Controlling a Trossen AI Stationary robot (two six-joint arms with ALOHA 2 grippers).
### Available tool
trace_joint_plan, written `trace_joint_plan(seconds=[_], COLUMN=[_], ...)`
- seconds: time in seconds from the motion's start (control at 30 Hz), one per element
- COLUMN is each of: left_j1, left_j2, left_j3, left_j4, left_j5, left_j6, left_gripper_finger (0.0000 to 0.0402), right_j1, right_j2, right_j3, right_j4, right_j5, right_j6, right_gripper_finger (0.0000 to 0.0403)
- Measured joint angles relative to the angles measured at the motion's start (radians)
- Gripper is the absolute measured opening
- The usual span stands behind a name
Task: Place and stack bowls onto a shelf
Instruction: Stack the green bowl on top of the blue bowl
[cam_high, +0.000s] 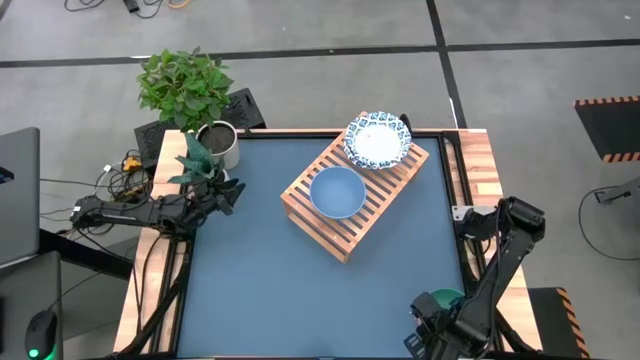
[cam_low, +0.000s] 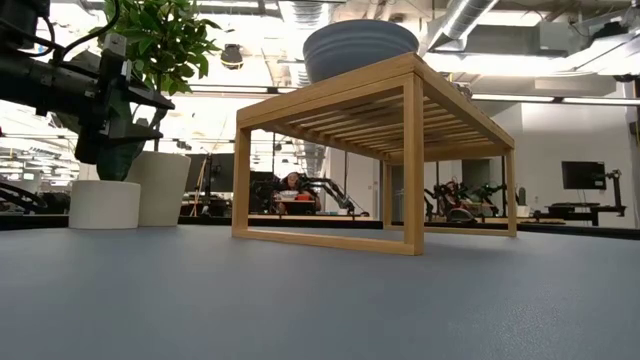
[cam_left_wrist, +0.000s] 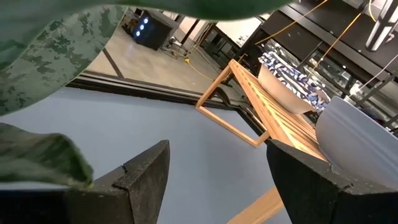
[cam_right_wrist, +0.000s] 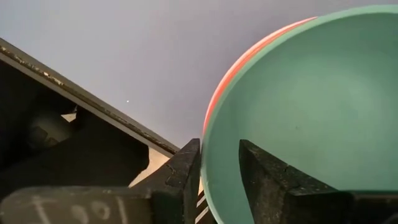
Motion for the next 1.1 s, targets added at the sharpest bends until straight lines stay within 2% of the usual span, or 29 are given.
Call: trace_joint_plan(seconds=[0.3, 0.6, 0.8, 1.1], left_j1=[0.000, 0.000, 0.000, 0.000], left_j2=[0.000, 0.000, 0.000, 0.000], left_j3=[0.000, 0.000, 0.000, 0.000], left_j4=[0.000, 0.000, 0.000, 0.000], left_j5=[-0.001, -0.002, -0.003, -0.003], left_j6=[0.000, 0.000, 0.007, 0.011], left_gripper_finger=[0.0253, 0.0253, 0.0253, 0.0253], right_j1=[0.000, -0.009, -0.045, -0.154], right_j2=[0.000, 0.000, 0.000, -0.006], right_j3=[0.000, 0.000, 0.000, 0.000], right_j4=[0.001, -0.003, -0.016, -0.065], right_j5=[-0.013, -0.018, -0.001, 0.094], right_j6=[-0.012, -0.070, -0.171, -0.444], right_gripper_finger=[0.0114, 0.0021, 0.0019, 0.0019])
